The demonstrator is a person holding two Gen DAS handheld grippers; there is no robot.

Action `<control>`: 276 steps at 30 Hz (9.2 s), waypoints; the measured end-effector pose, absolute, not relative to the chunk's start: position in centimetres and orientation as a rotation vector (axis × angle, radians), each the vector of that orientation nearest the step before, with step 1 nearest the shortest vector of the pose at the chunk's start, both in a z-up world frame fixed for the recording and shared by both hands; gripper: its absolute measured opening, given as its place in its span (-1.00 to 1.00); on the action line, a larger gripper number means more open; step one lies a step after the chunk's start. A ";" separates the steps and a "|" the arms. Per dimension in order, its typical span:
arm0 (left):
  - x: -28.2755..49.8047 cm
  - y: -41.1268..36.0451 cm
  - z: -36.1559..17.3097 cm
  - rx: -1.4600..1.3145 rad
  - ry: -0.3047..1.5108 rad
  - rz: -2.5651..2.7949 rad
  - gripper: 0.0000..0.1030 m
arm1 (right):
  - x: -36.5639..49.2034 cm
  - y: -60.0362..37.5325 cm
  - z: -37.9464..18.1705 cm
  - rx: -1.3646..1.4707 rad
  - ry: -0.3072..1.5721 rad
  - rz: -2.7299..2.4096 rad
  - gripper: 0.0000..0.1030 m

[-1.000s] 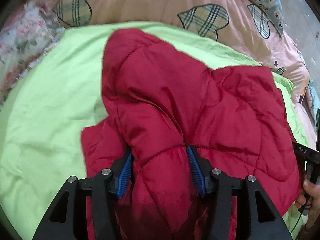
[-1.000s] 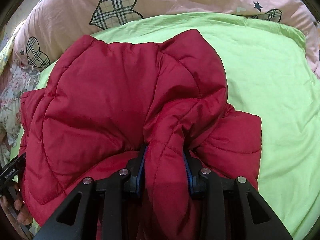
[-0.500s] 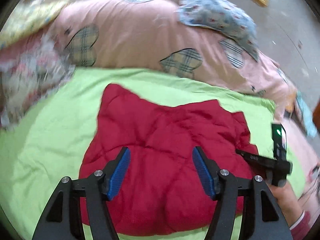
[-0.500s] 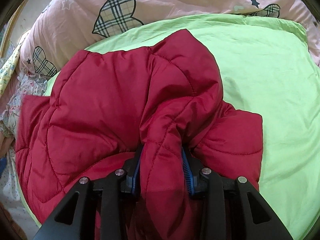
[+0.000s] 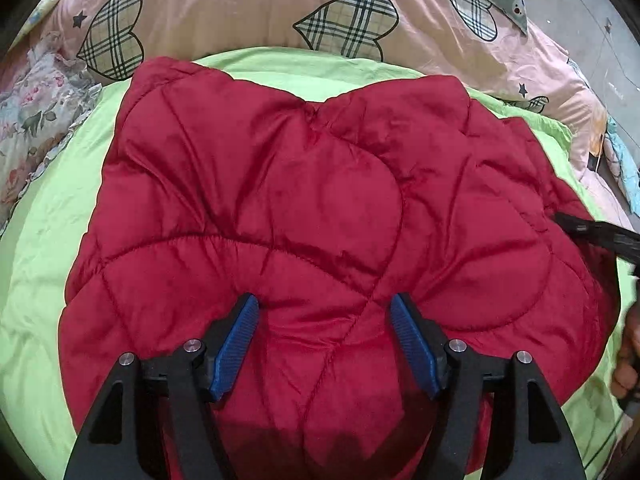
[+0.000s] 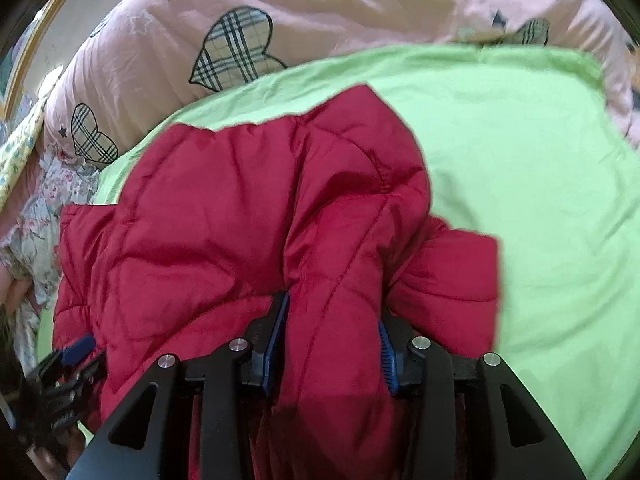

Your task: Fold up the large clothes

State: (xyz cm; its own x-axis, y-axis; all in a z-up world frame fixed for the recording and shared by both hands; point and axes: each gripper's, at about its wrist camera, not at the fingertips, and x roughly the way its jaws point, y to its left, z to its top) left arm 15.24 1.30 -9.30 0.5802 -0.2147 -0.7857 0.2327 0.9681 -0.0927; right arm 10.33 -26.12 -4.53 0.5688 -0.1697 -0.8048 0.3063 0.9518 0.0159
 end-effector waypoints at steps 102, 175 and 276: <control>21.0 1.7 -9.9 0.158 0.938 -0.050 0.68 | 12.7 -24.3 -6.0 0.077 0.974 -0.217 0.32; 14.5 3.1 -9.4 0.072 0.967 -0.021 0.85 | 7.1 -21.7 -7.7 0.036 0.997 -0.224 0.45; 5.9 0.5 -1.7 0.184 0.920 -0.005 0.98 | 2.9 -14.7 -1.5 -0.034 0.996 -0.067 0.97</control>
State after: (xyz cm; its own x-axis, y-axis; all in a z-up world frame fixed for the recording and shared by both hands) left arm 5.91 0.50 -1.73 0.6071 0.0747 -0.7911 0.0828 0.9842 0.1565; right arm 2.87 -14.65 -1.49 0.5416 -0.0715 -0.8376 0.0405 0.9974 -0.0590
